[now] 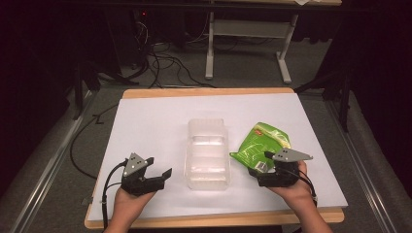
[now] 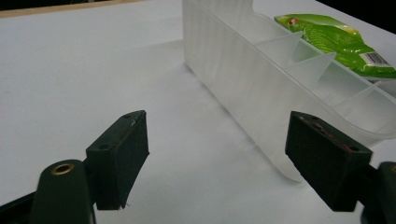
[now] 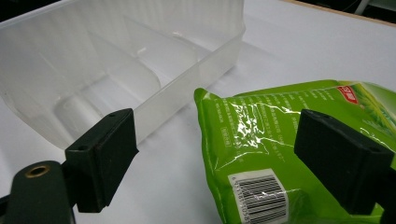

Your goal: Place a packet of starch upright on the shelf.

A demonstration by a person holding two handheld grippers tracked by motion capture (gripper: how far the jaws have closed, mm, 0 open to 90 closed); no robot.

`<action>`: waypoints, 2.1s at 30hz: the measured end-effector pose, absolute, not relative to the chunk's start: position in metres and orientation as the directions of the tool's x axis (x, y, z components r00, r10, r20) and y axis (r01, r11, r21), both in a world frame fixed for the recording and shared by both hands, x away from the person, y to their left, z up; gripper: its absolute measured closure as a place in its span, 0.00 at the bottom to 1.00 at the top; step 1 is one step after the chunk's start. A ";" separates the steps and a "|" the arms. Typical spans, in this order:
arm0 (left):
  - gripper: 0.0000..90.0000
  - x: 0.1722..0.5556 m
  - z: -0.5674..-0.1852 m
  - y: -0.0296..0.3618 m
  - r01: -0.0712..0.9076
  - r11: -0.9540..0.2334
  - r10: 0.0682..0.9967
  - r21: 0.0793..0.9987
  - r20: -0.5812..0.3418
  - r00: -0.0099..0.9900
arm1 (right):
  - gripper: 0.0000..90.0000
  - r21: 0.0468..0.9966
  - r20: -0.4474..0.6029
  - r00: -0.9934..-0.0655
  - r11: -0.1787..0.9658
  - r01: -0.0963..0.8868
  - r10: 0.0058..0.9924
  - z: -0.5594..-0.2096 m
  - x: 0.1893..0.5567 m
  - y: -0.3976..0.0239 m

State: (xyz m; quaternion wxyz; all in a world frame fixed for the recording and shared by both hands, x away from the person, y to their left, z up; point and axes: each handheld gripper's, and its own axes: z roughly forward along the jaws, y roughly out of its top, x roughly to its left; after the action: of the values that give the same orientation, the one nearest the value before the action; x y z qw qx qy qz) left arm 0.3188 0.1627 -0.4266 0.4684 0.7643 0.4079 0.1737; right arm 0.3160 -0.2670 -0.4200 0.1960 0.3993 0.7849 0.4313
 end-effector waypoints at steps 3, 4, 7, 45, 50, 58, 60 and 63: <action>0.26 0.319 -0.428 0.163 0.468 -0.240 0.790 0.851 -0.110 0.604 | 0.16 0.837 0.035 -0.610 0.311 0.451 0.792 -0.421 0.316 -0.270; 0.26 0.319 -0.428 0.163 0.468 -0.240 0.790 0.851 -0.110 0.604 | 0.16 0.838 0.035 -0.610 0.309 0.450 0.792 -0.420 0.316 -0.271; 0.26 0.320 -0.429 0.164 0.469 -0.243 0.793 0.849 -0.104 0.600 | 0.16 0.842 0.036 -0.609 0.305 0.445 0.792 -0.419 0.316 -0.274; 0.34 0.320 -0.433 0.168 0.453 -0.234 0.788 0.860 -0.105 0.607 | 0.18 0.843 0.086 -0.529 0.222 0.491 0.844 -0.418 0.358 -0.295; 0.34 0.320 -0.433 0.169 0.453 -0.226 0.790 0.862 -0.109 0.603 | 0.18 0.828 0.098 -0.461 0.184 0.529 0.882 -0.423 0.377 -0.309; 0.36 0.319 -0.432 0.173 0.444 -0.207 0.797 0.872 -0.112 0.593 | 0.19 0.797 0.099 -0.377 0.153 0.585 0.921 -0.437 0.402 -0.328; 0.36 0.318 -0.433 0.173 0.440 -0.212 0.796 0.873 -0.107 0.596 | 0.18 0.788 0.099 -0.350 0.141 0.599 0.932 -0.441 0.407 -0.334; 0.36 0.318 -0.433 0.173 0.435 -0.215 0.793 0.874 -0.103 0.600 | 0.18 0.776 0.100 -0.326 0.132 0.617 0.940 -0.445 0.410 -0.340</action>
State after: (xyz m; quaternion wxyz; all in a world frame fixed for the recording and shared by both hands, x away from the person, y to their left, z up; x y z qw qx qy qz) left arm 0.3183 0.1729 -0.4326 0.4769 0.7566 0.4059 0.1878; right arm 0.4100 -0.3398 -0.4453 0.2137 0.5398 0.7212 0.3779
